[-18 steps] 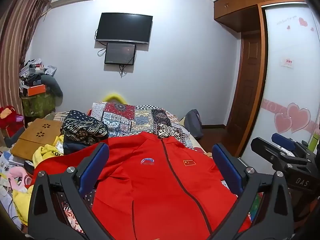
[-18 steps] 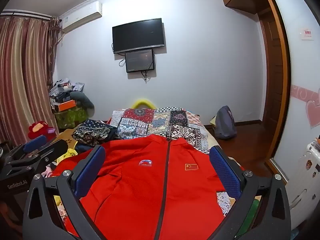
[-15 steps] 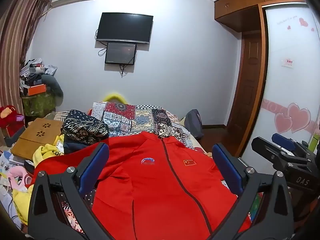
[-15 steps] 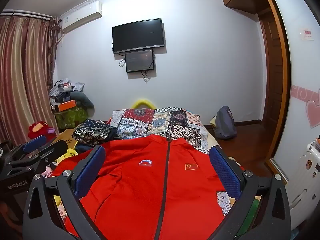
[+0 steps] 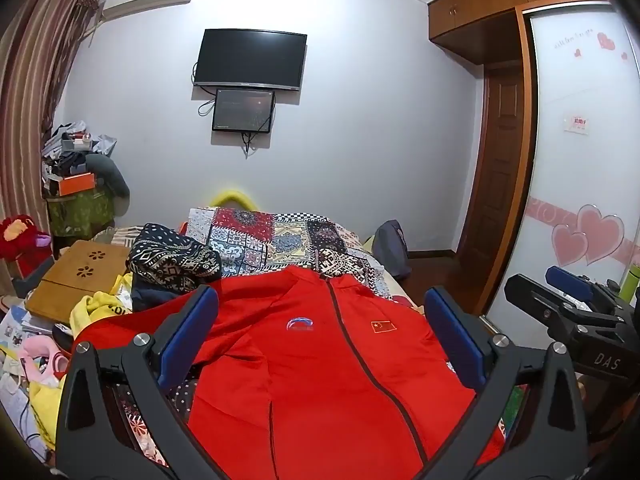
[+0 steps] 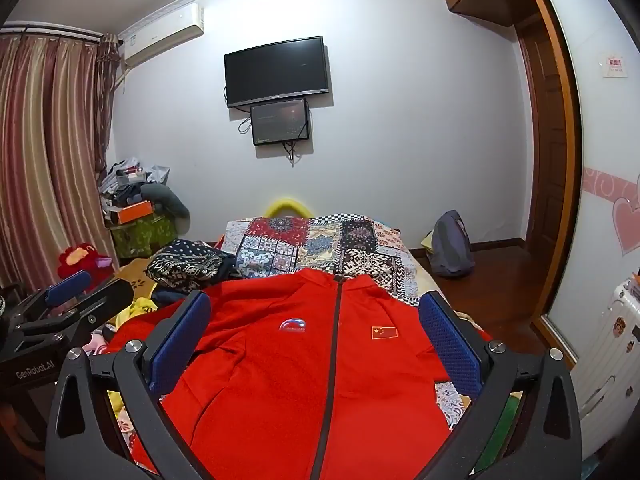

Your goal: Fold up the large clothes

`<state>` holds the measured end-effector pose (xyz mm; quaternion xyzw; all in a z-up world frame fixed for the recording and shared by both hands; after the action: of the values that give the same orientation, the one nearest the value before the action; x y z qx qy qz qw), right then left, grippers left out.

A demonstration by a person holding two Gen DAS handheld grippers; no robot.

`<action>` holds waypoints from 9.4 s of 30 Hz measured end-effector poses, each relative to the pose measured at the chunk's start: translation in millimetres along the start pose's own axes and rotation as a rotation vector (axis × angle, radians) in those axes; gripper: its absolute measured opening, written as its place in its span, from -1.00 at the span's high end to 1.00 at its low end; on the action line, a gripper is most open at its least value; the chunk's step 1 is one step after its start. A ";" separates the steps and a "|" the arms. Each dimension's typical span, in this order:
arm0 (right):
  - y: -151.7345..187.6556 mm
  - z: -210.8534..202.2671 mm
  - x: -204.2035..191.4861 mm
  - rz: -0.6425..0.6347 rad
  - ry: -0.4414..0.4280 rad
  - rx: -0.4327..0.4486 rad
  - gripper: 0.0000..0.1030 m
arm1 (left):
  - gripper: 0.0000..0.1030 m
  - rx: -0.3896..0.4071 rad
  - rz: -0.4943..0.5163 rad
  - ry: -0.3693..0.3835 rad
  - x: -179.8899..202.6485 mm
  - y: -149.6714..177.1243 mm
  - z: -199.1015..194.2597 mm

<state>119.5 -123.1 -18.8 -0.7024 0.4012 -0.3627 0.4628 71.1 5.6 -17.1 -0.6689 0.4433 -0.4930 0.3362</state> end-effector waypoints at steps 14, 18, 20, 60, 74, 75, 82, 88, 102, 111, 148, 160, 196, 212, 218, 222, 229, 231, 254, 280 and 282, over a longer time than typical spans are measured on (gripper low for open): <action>1.5 -0.3 0.9 0.001 -0.001 -0.002 -1.00 | -1.00 0.001 0.007 -0.007 1.7 -1.1 -0.2; 1.3 -0.4 1.5 0.003 -0.002 -0.003 -1.00 | -1.00 0.003 0.008 -0.009 1.6 -0.5 -0.5; 1.8 -0.5 -0.4 0.003 -0.003 -0.004 -1.00 | -1.00 0.003 0.008 -0.009 1.9 -0.6 -0.5; 10.9 8.3 -4.9 0.008 -0.008 -0.027 -1.00 | -1.00 -0.016 -0.004 -0.026 -6.3 3.3 8.6; 4.7 29.7 -5.0 0.001 -0.030 -0.056 -1.00 | -1.00 -0.031 -0.027 -0.047 -28.9 -5.2 31.0; 5.1 32.5 -5.2 0.001 -0.032 -0.058 -1.00 | -1.00 -0.030 -0.030 -0.050 -32.8 -6.7 34.0; 7.8 78.6 -5.9 -0.007 -0.048 -0.106 -1.00 | -1.00 -0.072 -0.070 -0.103 -86.1 -20.7 70.3; 24.5 131.8 -5.3 0.011 -0.060 -0.190 -1.00 | -1.00 -0.094 -0.157 -0.253 -170.4 -23.3 101.8; 89.0 232.0 -15.9 0.030 -0.121 -0.474 -1.00 | -1.00 -0.376 -0.655 -0.397 -397.9 67.7 137.2; 108.3 253.9 -23.7 0.021 -0.132 -0.542 -1.00 | -0.71 -0.382 -0.976 -0.347 -483.0 110.8 148.4; 63.9 225.8 26.0 0.021 -0.160 -0.411 -1.00 | 0.93 -0.037 0.025 -0.177 -150.7 -112.4 228.5; 102.4 224.8 87.1 0.085 -0.100 -0.469 -1.00 | 0.93 -0.415 0.259 0.064 10.8 33.0 349.0; 122.3 251.9 -0.3 -0.242 -0.251 -0.575 -1.00 | -0.62 -0.606 0.261 -0.285 -180.1 83.7 260.0; 176.2 320.4 -88.3 -0.389 -0.403 -0.752 -0.30 | -0.62 -0.744 0.164 -0.332 -236.9 163.5 276.2; 171.2 328.6 -87.1 -0.344 -0.440 -0.730 0.42 | -0.62 -0.719 0.126 -0.330 -231.4 160.9 298.8; 163.1 333.0 -84.8 -0.320 -0.416 -0.706 0.86 | -0.62 -0.675 0.110 -0.369 -231.5 154.4 314.3; 110.9 321.4 -45.9 -0.212 -0.311 -0.565 0.88 | 0.36 -0.615 0.125 -0.337 -211.1 141.1 329.6; 92.3 313.3 -23.3 -0.179 -0.268 -0.521 0.88 | 0.74 -0.612 0.131 -0.335 -208.1 138.6 332.4; 172.6 249.3 118.3 0.181 -0.148 -0.621 0.89 | 0.86 -0.594 0.051 -0.452 -235.2 134.2 331.8; 189.4 172.0 158.5 0.257 -0.096 -0.676 0.14 | -0.39 -0.558 0.112 -0.327 -178.9 86.0 260.0; 178.6 167.8 176.8 0.286 -0.059 -0.632 -0.04 | -0.50 -0.530 0.105 -0.301 -163.5 72.6 263.0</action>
<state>300.0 -266.5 -214.3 -0.7577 0.5745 -0.1318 0.2801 284.2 132.5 -216.3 -0.7751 0.5355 -0.2374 0.2369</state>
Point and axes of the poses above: each gripper's, at about its wrist camera, not at the fingertips, and z roughly the way its jaws point, x to its right, y to its underside, the point moved 8 cm from there along z, roughly the way its jaws point, and after that the axes turned 15 degrees about -z, right-handed, at the moved point
